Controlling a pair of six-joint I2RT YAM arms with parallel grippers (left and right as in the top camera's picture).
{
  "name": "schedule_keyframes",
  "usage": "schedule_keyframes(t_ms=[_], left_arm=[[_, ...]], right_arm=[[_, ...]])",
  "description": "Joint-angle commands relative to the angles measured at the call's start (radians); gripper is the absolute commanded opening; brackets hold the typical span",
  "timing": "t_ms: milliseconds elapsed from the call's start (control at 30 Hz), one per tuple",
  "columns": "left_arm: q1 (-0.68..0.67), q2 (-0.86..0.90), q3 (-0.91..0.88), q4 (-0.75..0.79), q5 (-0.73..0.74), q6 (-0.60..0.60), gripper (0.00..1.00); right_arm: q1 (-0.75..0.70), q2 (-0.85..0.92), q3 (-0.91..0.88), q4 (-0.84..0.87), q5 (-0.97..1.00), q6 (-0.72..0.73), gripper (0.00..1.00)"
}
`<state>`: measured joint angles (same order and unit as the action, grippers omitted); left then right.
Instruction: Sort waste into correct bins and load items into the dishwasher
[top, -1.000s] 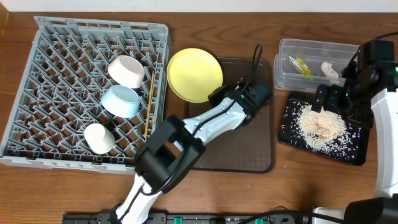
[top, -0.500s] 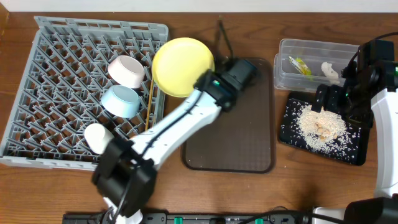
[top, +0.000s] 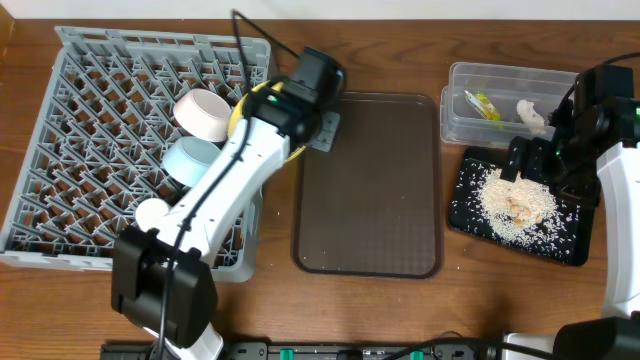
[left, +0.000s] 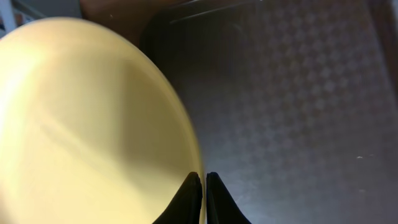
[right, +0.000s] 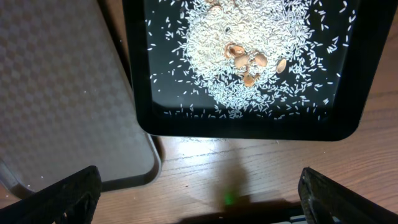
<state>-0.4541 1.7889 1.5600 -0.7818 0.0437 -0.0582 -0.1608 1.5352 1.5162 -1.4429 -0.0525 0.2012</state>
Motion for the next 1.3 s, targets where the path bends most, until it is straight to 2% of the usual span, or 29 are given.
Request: schedule_keyframes(t_ms=[0,200,733,900,967,1067,1267], left_arm=[[0.053,-0.026,-0.004,-0.002,0.19,-0.042,0.07],[0.108,-0.027,-0.004,0.005,0.313,-0.056,0.07],[0.114,-0.042,-0.004,-0.032,0.315,-0.057,0.07],[0.114,-0.042,-0.004,-0.05,0.315,-0.1,0.08],[0.114,-0.042,-0.004,-0.063,0.328,-0.143,0.07],[0.114,-0.042,-0.004,-0.077,0.444,-0.215,0.08],[0.114,-0.042,-0.004,-0.093,0.669,-0.565,0.08]], right_arm=[[-0.002,-0.008,0.013,-0.001,-0.005,0.0,0.99],[-0.002,-0.008,0.013,-0.001,-0.005,0.0,0.99],[-0.002,-0.008,0.013,-0.001,-0.005,0.0,0.99],[-0.002,-0.008,0.013,-0.001,-0.005,0.0,0.99],[-0.002,-0.008,0.013,-0.001,-0.005,0.0,0.99],[-0.002,-0.008,0.013,-0.001,-0.005,0.0,0.99],[-0.002,-0.008,0.013,-0.001,-0.005,0.0,0.99]])
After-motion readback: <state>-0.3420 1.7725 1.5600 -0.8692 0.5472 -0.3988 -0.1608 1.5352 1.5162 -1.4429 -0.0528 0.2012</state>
